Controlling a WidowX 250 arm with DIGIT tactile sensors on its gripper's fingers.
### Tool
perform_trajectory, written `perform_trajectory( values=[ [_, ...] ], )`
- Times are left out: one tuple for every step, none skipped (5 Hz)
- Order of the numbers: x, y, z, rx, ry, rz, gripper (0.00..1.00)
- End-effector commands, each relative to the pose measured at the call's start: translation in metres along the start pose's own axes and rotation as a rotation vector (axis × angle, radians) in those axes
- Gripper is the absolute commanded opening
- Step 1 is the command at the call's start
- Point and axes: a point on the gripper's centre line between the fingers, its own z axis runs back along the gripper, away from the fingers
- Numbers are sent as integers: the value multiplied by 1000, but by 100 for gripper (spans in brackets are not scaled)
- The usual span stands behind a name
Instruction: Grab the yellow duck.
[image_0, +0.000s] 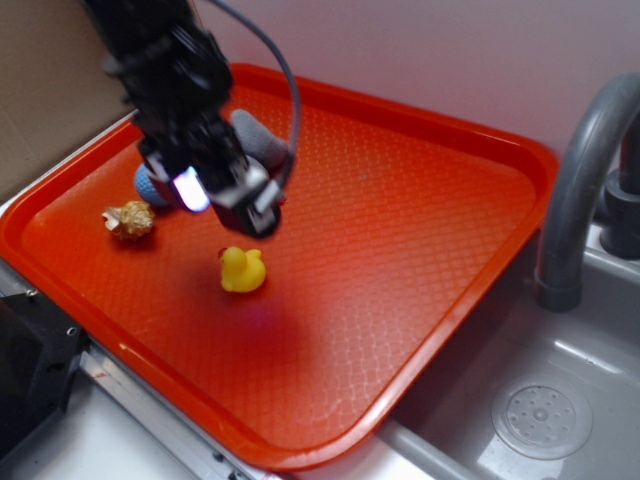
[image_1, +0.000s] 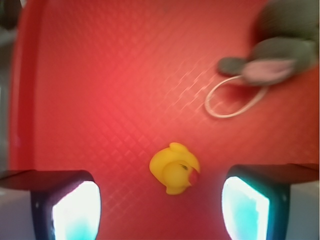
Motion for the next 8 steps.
perform_trajectory(
  values=[
    [-4,2,-35,57,57,-47,100],
    [-6,6,-49,100,72,-55,100],
    [-10,5,-58,128,81,-56,100],
    [-11,6,-58,126,75,-46,0],
    [-12,9,-47,115,86,-72,0],
    [-6,13,-3,72,93,-94,0],
    [1,14,41,33,49,-52,0],
    [5,17,92,3,4,0,0]
  ],
)
